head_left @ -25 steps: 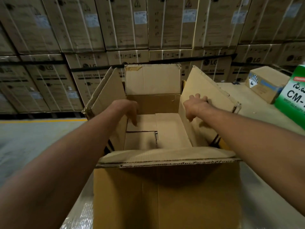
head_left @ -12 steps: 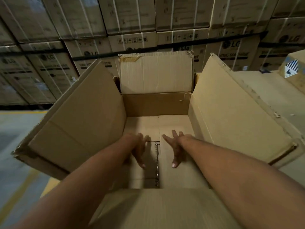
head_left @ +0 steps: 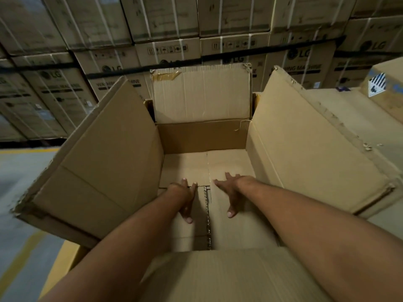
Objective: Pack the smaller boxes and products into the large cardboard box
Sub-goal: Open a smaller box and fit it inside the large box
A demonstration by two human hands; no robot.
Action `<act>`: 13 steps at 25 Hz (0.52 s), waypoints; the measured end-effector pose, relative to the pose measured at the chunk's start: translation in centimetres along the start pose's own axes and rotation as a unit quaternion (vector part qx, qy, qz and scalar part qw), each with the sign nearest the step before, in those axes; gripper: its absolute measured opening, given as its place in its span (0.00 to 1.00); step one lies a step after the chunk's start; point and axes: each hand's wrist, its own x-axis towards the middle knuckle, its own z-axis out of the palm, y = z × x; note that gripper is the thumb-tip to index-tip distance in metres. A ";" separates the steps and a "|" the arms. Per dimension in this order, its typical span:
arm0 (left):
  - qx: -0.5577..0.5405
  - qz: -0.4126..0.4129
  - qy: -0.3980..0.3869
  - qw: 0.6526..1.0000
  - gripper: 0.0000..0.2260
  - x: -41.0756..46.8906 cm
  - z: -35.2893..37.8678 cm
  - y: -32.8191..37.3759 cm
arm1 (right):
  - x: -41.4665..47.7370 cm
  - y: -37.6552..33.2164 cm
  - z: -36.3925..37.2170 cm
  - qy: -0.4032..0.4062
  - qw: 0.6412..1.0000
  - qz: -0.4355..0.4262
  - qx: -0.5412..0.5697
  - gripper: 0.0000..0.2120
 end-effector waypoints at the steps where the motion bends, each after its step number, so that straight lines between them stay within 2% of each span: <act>1: 0.014 0.020 -0.002 1.000 0.52 -1.2 -1.2 0.4 | -1.3 -0.2 -0.8 -0.011 1.000 -0.003 -0.023 0.61; 3: -0.022 0.070 -0.049 0.996 0.34 -4.2 -3.3 0.9 | -4.4 -0.2 -2.1 -0.064 0.997 0.001 -0.033 0.49; 5: -0.138 0.097 -0.139 0.976 0.18 -7.5 -3.3 2.3 | -7.9 -0.4 -1.8 -0.138 0.990 0.002 0.027 0.38; 7: -0.182 0.125 -0.179 0.959 0.07 -10.5 -2.2 3.5 | -11.3 -1.2 -0.3 -0.195 0.975 -0.014 0.104 0.24; 9: -0.190 0.138 -0.169 0.957 0.08 -12.7 -1.1 3.7 | -14.3 -1.8 1.3 -0.192 0.967 -0.027 0.163 0.17; 11: -0.179 0.135 -0.158 0.962 0.11 -14.7 -1.2 2.9 | -17.2 -1.9 1.7 -0.142 0.971 -0.037 0.187 0.18; 13: -0.164 0.123 -0.110 0.972 0.16 -16.7 -2.5 1.8 | -20.1 -1.1 0.9 -0.048 0.985 -0.035 0.162 0.22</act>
